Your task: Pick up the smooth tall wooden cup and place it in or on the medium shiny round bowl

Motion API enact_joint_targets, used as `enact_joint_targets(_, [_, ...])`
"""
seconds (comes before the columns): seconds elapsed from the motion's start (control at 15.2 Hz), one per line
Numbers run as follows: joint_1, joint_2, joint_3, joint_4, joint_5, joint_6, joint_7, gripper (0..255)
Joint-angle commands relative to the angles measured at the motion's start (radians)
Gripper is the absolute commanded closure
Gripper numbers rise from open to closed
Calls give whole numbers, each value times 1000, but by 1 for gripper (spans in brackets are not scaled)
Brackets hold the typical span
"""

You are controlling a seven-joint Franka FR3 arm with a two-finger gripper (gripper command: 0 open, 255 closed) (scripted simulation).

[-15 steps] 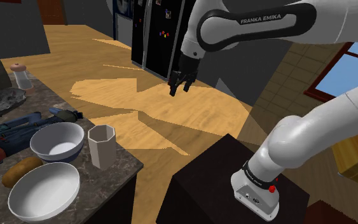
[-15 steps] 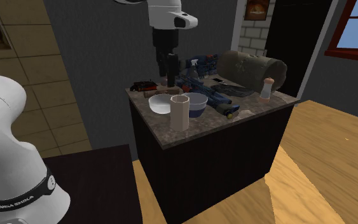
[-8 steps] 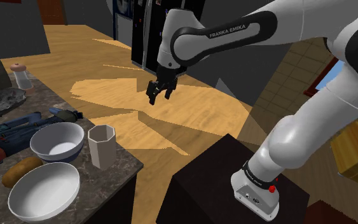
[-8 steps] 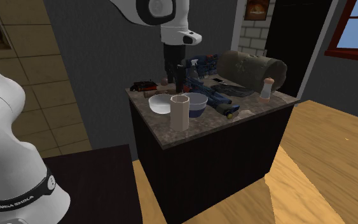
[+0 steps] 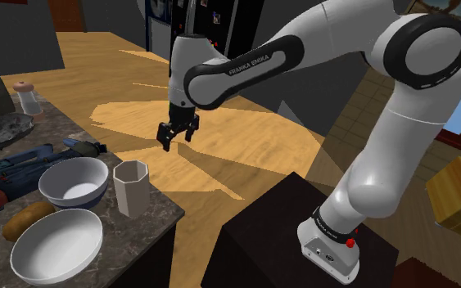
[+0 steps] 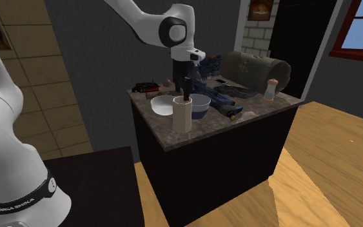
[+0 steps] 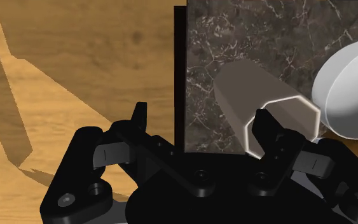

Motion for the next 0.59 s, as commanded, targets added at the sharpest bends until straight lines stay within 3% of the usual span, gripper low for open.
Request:
enact_joint_targets(0.0, [22, 73, 3, 50, -39, 16, 39, 0])
enact_joint_targets(0.53, [142, 382, -25, 333, -171, 16, 156, 0])
